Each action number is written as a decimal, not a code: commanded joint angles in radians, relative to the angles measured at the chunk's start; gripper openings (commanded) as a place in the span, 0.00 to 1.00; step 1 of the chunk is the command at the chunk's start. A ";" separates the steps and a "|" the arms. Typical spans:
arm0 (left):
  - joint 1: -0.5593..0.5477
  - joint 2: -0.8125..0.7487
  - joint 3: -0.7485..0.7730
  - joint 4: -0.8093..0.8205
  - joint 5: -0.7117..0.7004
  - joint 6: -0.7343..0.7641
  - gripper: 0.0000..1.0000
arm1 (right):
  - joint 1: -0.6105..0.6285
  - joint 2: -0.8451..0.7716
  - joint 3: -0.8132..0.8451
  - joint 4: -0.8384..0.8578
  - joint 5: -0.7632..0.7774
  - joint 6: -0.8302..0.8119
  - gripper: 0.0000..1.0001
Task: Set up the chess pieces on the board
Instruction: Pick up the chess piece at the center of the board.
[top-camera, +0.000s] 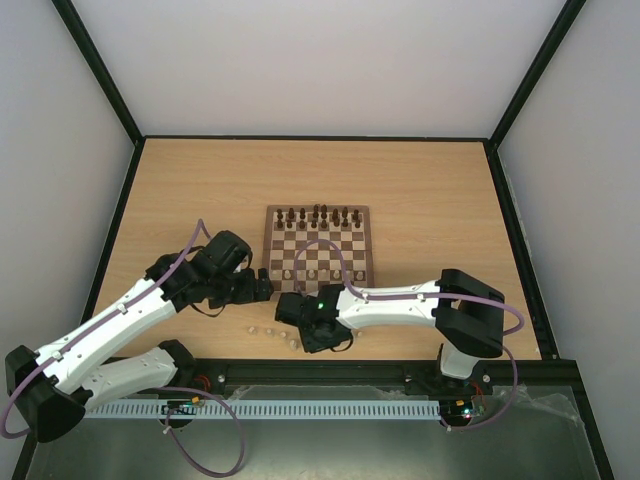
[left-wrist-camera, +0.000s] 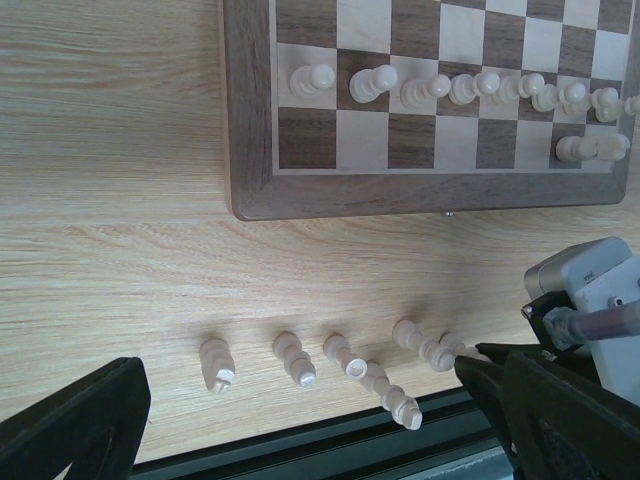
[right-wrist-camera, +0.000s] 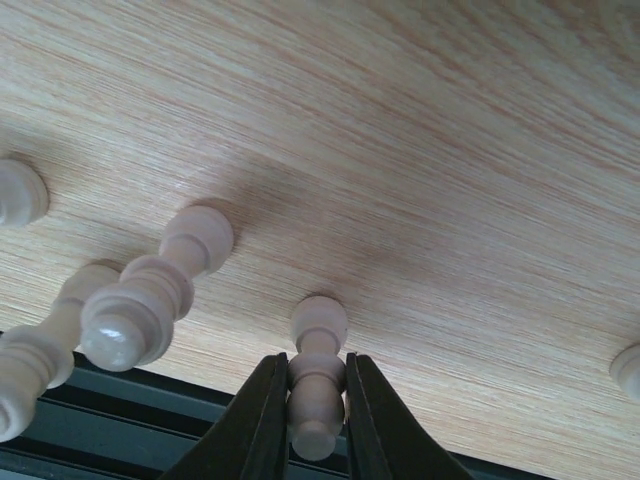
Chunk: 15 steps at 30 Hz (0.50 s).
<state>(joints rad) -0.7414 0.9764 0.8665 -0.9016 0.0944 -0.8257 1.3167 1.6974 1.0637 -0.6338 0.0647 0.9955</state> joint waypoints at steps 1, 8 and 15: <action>-0.006 0.005 -0.001 -0.003 0.007 0.009 0.99 | 0.006 -0.001 0.033 -0.072 0.041 0.006 0.13; -0.006 0.011 0.009 -0.003 0.007 0.013 0.99 | -0.011 -0.066 0.074 -0.150 0.076 0.000 0.13; -0.004 0.015 -0.005 0.022 0.007 0.014 0.99 | -0.049 -0.120 0.081 -0.203 0.072 -0.022 0.13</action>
<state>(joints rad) -0.7414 0.9817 0.8665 -0.8921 0.0944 -0.8196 1.2854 1.6138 1.1213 -0.7296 0.1131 0.9871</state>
